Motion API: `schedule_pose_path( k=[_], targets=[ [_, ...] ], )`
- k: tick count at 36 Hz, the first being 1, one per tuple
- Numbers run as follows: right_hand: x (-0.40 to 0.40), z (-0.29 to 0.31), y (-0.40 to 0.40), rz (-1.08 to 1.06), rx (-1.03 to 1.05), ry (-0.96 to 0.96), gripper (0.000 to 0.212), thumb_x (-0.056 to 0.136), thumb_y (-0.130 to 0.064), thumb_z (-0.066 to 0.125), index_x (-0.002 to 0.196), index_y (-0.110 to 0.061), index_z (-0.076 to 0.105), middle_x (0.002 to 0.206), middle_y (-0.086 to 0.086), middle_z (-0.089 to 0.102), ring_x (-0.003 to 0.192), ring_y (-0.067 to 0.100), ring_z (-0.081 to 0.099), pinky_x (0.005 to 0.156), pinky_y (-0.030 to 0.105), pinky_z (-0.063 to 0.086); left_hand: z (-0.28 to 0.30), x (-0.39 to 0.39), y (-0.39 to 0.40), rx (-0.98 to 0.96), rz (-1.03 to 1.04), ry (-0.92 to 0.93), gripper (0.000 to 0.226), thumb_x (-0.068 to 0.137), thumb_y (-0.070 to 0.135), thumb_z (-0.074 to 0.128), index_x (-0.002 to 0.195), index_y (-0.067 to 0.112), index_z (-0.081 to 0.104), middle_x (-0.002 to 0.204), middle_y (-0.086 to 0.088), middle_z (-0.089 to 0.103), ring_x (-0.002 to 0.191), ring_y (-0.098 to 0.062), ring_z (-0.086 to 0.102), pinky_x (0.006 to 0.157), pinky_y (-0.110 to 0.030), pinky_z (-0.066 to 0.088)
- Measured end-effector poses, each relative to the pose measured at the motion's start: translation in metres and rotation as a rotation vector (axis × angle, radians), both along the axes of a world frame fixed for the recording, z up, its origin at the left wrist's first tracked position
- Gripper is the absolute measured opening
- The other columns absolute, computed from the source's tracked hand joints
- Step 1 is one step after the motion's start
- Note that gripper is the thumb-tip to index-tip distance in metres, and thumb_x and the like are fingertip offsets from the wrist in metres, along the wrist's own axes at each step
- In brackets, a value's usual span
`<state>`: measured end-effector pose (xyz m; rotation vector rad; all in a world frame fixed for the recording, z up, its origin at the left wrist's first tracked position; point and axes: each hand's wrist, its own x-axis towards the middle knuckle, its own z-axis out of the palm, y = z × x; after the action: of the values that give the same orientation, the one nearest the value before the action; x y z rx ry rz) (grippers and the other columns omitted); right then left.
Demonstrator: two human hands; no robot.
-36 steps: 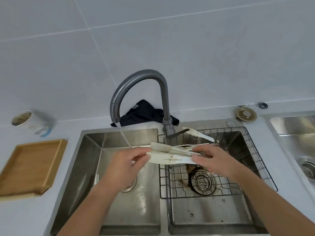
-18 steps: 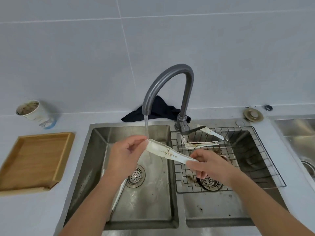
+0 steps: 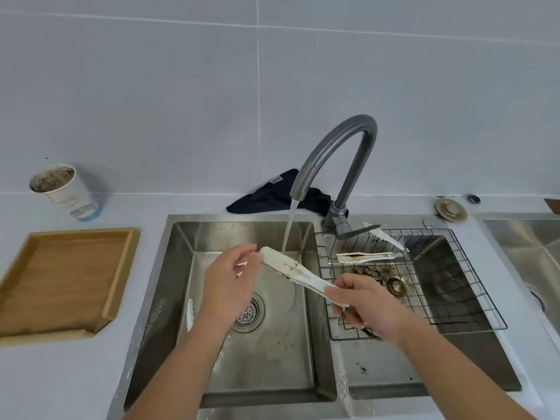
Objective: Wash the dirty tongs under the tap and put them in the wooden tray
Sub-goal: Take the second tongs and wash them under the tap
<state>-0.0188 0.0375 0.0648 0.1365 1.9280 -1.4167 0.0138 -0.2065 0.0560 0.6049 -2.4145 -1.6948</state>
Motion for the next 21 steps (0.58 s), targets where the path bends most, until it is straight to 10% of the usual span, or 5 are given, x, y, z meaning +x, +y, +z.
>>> schedule_pose_path(
  k=[21],
  targets=[
    [-0.008, -0.003, -0.037, -0.13, -0.035, -0.158, 0.035, 0.099, -0.023, 0.062, 0.113, 0.009, 0.062, 0.066, 0.006, 0.06, 0.044, 0.014, 0.038, 0.044, 0.022, 0.029, -0.036, -0.035, 0.002, 0.423, -0.011, -0.16, 0.048, 0.101, 0.022, 0.057, 0.148, 0.021, 0.048, 0.132, 0.002, 0.062, 0.105, -0.008, 0.067, 0.102, -0.038, 0.053]
  ],
)
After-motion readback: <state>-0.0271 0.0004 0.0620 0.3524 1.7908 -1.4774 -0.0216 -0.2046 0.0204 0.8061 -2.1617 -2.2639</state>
